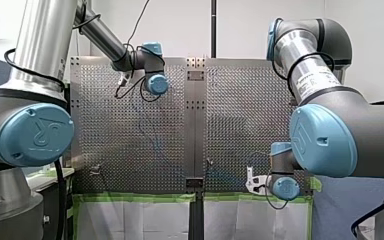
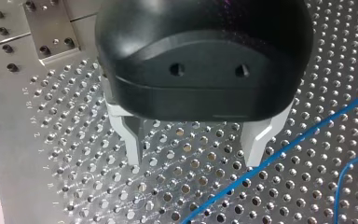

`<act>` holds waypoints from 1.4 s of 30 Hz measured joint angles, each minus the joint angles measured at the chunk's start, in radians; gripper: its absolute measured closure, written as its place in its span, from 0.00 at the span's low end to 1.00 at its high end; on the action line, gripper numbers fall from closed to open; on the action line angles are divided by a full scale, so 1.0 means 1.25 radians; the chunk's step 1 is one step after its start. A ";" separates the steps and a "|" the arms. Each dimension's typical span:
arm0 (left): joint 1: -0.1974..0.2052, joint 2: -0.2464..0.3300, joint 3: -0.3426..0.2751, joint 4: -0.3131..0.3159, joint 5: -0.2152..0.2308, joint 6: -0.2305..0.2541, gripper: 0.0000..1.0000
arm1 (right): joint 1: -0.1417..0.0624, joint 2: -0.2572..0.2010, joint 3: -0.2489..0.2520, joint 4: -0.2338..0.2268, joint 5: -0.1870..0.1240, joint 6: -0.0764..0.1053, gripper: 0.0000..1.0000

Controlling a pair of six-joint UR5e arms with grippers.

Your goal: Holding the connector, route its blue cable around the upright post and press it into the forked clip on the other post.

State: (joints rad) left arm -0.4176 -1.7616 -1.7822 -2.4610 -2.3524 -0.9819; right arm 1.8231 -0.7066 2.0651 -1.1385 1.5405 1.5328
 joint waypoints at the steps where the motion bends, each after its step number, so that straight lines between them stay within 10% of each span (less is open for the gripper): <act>1: 0.001 0.000 0.000 0.000 0.000 -0.001 0.01 | 0.000 0.000 0.000 0.000 0.000 0.000 1.00; 42: 0.087 -0.072 0.091 -0.058 0.047 -0.007 0.01 | -0.001 0.005 0.000 0.000 -0.003 0.000 1.00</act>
State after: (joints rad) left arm -0.3093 -1.8520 -1.6684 -2.5329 -2.2937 -0.9912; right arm 1.8216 -0.7009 2.0653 -1.1388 1.5372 1.5327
